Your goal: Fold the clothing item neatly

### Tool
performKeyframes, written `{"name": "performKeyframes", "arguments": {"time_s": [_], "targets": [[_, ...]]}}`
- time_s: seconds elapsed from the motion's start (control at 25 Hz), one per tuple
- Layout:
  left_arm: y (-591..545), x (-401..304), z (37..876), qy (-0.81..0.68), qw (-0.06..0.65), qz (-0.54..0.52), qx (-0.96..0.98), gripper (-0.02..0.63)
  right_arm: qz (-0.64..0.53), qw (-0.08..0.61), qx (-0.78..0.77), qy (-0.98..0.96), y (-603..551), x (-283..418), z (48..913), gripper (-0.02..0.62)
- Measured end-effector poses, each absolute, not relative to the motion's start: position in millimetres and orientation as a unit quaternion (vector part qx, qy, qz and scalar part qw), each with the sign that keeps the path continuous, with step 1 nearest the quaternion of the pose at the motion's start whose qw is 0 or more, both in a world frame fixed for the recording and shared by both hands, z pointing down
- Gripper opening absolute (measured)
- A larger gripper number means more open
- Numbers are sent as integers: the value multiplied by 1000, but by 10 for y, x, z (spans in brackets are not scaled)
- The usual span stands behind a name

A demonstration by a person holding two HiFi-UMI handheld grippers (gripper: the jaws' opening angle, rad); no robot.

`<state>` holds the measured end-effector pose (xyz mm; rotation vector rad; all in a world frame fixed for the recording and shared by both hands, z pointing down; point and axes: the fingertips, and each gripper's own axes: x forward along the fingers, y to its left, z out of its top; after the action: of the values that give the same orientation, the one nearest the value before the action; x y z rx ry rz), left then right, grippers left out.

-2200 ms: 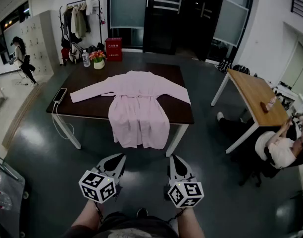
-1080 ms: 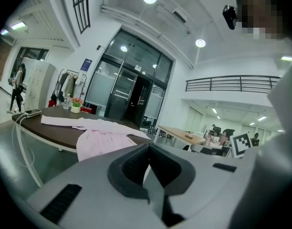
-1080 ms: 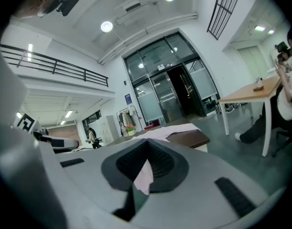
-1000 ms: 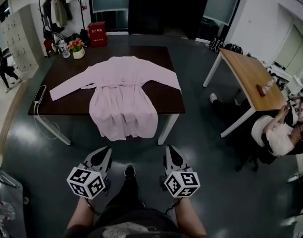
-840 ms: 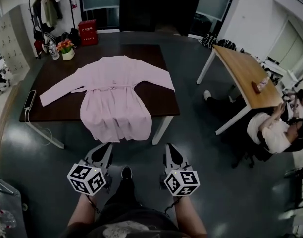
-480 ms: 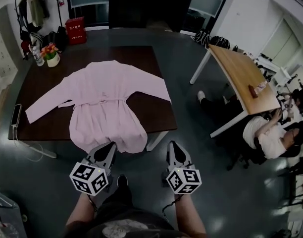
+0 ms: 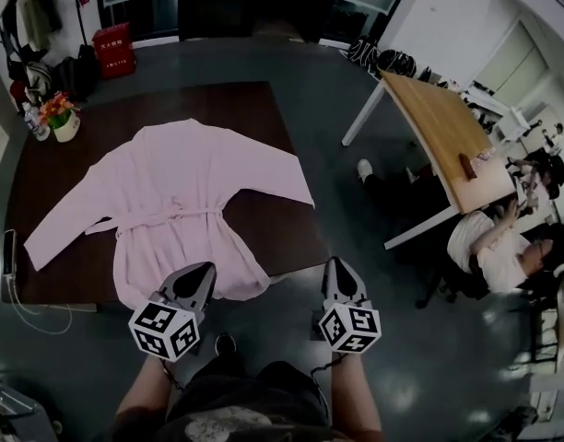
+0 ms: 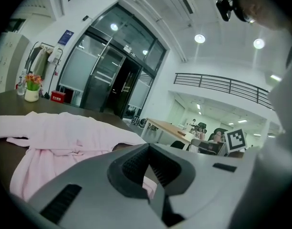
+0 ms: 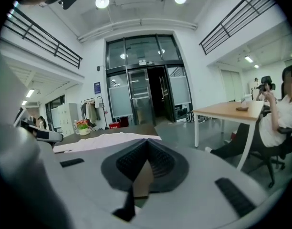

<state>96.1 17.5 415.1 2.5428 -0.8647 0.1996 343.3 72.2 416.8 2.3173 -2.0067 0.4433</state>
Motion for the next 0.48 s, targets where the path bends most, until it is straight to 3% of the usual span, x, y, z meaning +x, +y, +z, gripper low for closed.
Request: {"name": "performKeyframes", "arguments": {"time_s": [0.48], "targets": [[-313, 1594, 4332, -340, 217, 119, 907, 11, 192, 5, 751, -632, 172, 4497, 4644, -9]]}}
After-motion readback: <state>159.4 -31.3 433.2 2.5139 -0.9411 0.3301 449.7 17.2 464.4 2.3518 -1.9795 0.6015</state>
